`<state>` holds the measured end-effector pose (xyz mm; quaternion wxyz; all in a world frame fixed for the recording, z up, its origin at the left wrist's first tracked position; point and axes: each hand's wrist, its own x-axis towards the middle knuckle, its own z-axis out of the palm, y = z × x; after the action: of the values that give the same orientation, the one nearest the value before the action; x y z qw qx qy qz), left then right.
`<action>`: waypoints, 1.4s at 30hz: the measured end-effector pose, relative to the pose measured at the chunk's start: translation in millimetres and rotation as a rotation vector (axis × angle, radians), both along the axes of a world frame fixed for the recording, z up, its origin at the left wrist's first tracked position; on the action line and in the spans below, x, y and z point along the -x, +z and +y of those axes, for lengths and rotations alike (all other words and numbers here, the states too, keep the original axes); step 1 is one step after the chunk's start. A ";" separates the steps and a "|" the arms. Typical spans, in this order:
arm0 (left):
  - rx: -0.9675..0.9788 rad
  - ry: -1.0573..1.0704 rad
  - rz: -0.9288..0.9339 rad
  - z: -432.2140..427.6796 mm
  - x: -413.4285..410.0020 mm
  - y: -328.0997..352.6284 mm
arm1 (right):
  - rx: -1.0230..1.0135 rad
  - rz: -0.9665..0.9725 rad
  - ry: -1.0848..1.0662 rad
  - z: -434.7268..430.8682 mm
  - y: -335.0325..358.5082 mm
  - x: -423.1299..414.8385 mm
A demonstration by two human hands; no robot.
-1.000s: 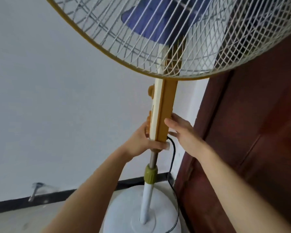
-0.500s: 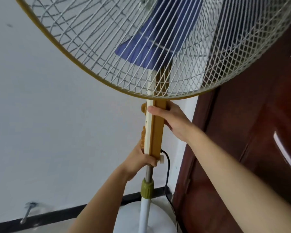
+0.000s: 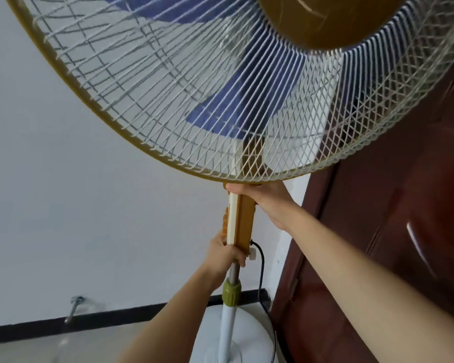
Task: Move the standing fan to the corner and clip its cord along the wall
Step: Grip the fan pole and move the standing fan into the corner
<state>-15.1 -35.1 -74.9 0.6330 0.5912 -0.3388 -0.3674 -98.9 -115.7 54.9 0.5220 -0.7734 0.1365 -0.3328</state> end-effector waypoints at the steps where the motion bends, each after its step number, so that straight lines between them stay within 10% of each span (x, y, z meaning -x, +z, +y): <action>1: -0.012 0.011 0.011 6.7 -1.1 3.9 | -0.029 0.018 0.000 4.4 1.6 -2.7; 27: -0.127 0.385 0.109 268.7 -161.0 402.4 | -0.162 0.047 0.413 229.5 393.0 -202.0; 42: -0.104 0.675 0.037 410.4 -307.0 498.2 | -0.106 -0.028 0.765 363.5 488.0 -372.1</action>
<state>291.8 375.3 423.3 0.6939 0.6948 -0.0934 -0.1644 273.2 247.8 542.9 0.6494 -0.7358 -0.1521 -0.1170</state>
